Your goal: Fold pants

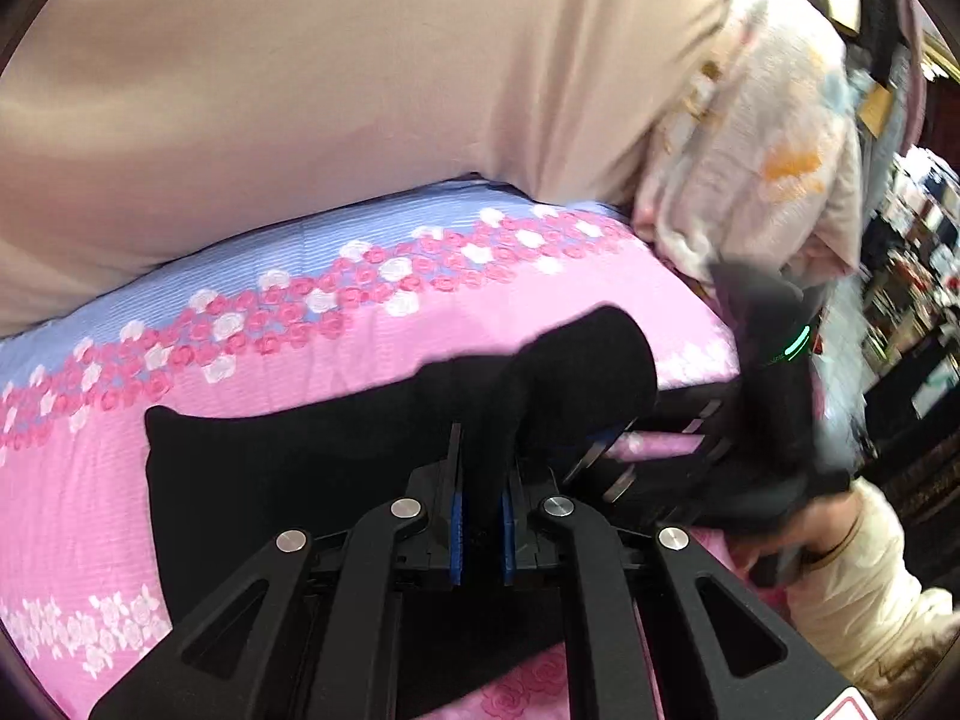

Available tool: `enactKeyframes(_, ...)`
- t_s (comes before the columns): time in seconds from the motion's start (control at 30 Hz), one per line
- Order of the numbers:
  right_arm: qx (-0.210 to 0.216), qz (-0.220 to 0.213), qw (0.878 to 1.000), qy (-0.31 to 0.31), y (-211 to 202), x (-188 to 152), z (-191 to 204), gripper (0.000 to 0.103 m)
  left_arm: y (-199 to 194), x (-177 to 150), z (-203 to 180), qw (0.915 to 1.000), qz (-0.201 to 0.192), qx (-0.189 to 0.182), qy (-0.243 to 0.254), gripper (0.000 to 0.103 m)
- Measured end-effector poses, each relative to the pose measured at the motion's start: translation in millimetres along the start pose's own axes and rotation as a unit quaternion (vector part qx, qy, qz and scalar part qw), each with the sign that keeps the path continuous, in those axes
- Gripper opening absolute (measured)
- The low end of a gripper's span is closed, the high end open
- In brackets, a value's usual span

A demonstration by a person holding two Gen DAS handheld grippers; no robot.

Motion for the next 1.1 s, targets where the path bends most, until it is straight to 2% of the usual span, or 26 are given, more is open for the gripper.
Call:
enactKeyframes(0.03, -0.006, -0.001, 1.0, 0.018, -1.1, -4.5, -12.6, 0.016, 4.9, -4.8, -4.7, 0.9999, 0.008, -0.011, 0.002, 0.008)
enactKeyframes(0.07, -0.029, 0.026, 0.998, 0.045, 13.5, -22.6, -39.1, 0.015, 15.2, -12.7, -11.6, 0.9994, 0.025, -0.024, 0.005, 0.008)
enactKeyframes(0.1, -0.018, 0.033, 0.997, 0.066, 23.5, -34.2, -51.6, 0.015, 28.2, -21.8, -18.0, 0.9985, 0.044, -0.031, 0.012, 0.008)
enactKeyframes(0.13, 0.015, 0.011, 0.995, 0.096, 19.5, -35.0, -56.6, 0.015, 47.1, -35.5, -24.9, 0.9968, 0.072, -0.029, 0.022, 0.008)
enactKeyframes(0.2, 0.003, 0.0, 0.996, 0.088, 8.6, -28.1, -51.0, 0.016, 64.8, -52.3, -32.3, 0.9942, 0.099, -0.027, 0.031, 0.008)
enactKeyframes(0.27, 0.004, -0.016, 0.997, 0.074, 1.0, -25.8, -42.5, 0.016, 66.4, -57.5, -37.1, 0.9944, 0.096, -0.025, 0.038, 0.009)
enactKeyframes(0.3, -0.005, 0.001, 0.997, 0.074, 9.6, -32.7, -48.4, 0.015, 65.7, -57.6, -37.3, 0.9947, 0.093, -0.022, 0.038, 0.009)
enactKeyframes(0.33, 0.01, 0.013, 0.996, 0.091, 17.9, -40.6, -57.1, 0.014, 67.8, -59.0, -37.2, 0.9945, 0.095, -0.026, 0.034, 0.011)
enactKeyframes(0.37, 0.031, 0.004, 0.993, 0.114, 12.0, -39.4, -61.8, 0.017, 69.6, -60.8, -37.4, 0.9944, 0.097, -0.027, 0.035, 0.014)
enactKeyframes(0.4, 0.037, -0.002, 0.992, 0.124, 1.7, -36.3, -63.2, 0.025, 70.7, -63.7, -38.4, 0.9941, 0.098, -0.027, 0.037, 0.016)
enactKeyframes(0.43, 0.016, -0.023, 0.993, 0.114, -16.4, -32.0, -61.6, 0.025, 63.7, -65.3, -39.6, 0.9944, 0.093, -0.024, 0.044, 0.016)
enactKeyframes(0.5, -0.061, -0.066, 0.992, 0.088, -56.0, -30.0, -59.9, 0.026, 44.9, -63.7, -38.9, 0.9955, 0.079, -0.018, 0.049, 0.02)
enactKeyframes(0.53, -0.074, -0.08, 0.99, 0.089, -73.2, -30.2, -59.7, 0.026, 26.1, -60.7, -35.5, 0.9966, 0.063, -0.027, 0.045, 0.023)
enactKeyframes(0.6, -0.07, -0.11, 0.987, 0.094, -106.5, -28.5, -48.3, 0.026, 2.5, -53.8, -22.5, 0.9982, 0.044, -0.029, 0.03, 0.045)
enactKeyframes(0.63, -0.067, -0.112, 0.988, 0.085, -112.0, -25.6, -36.0, 0.026, -10.7, -47.9, -10.6, 0.9992, 0.03, -0.019, 0.02, 0.049)
enactKeyframes(0.7, -0.05, -0.108, 0.992, 0.05, -107.7, -18.5, -3.0, 0.026, -32.6, -33.5, 19.2, 1.0, -0.004, 0.005, -0.003, 0.052)
enactKeyframes(0.77, -0.009, -0.089, 0.996, 0.021, -89.9, -13.7, 34.5, 0.026, -41.4, -24.2, 46.1, 0.9991, -0.014, 0.018, -0.034, 0.052)
enactKeyframes(0.83, 0.015, -0.073, 0.997, 0.002, -71.3, -10.5, 57.3, 0.026, -46.8, -15.2, 78.2, 0.9963, -0.021, 0.015, -0.083, 0.052)
enactKeyframes(0.87, 0.024, -0.062, 0.998, -0.007, -58.1, -10.8, 68.3, 0.026, -42.1, -13.7, 91.8, 0.9951, -0.015, 0.024, -0.095, 0.052)
enactKeyframes(0.9, 0.024, -0.051, 0.998, -0.009, -45.2, -10.9, 74.8, 0.026, -31.8, -14.9, 107.6, 0.9936, 0.001, 0.049, -0.102, 0.052)
enactKeyframes(0.97, 0.022, -0.014, 0.999, -0.022, -16.5, -17.4, 76.4, 0.022, 10.6, -21.3, 148.0, 0.984, 0.051, 0.142, -0.095, 0.05)
enactKeyframes(1.0, -0.004, 0.002, 1.0, -0.03, -4.4, -24.3, 65.6, 0.022, 29.1, -27.8, 167.5, 0.9758, 0.073, 0.187, -0.087, 0.047)
enactKeyframes(1.03, -0.055, 0.022, 0.998, -0.031, 5.7, -33.4, 44.8, 0.017, 52.3, -36.3, 188.4, 0.9669, 0.1, 0.221, -0.079, 0.048)
enactKeyframes(1.07, -0.107, 0.038, 0.994, 0.001, 15.1, -46.2, 0.0, 0.004, 63.8, -40.3, 200.0, 0.9661, 0.102, 0.222, -0.083, 0.054)
enactKeyframes(1.1, -0.054, 0.018, 0.997, 0.05, 9.6, -48.6, -13.7, 0.0, 68.5, -41.1, 205.9, 0.9683, 0.095, 0.21, -0.096, 0.057)
Point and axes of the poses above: each gripper's, at about its wrist camera, not at the fingertips, and y roughly the way its jaws point, z to its left, x to its top, the point moved 7 cm from there along y, roughly the way its jaws point
